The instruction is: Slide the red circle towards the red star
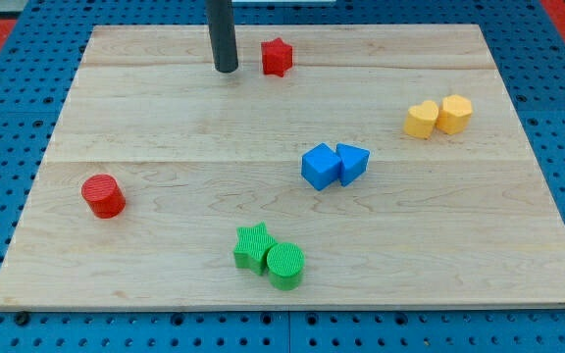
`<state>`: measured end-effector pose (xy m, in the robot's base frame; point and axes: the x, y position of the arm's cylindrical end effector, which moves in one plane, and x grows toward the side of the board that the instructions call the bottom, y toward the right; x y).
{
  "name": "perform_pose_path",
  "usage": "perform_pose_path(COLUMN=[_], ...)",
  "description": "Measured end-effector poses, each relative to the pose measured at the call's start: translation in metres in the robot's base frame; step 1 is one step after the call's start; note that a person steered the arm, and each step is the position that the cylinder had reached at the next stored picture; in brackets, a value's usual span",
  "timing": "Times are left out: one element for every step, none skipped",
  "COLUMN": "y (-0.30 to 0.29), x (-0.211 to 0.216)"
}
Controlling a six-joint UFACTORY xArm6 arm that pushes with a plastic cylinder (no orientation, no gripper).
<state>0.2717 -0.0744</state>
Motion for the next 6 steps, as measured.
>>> perform_pose_path(y=[0.095, 0.180, 0.188, 0.150, 0.073, 0.025], x=[-0.018, -0.020, 0.004, 0.053, 0.109, 0.162])
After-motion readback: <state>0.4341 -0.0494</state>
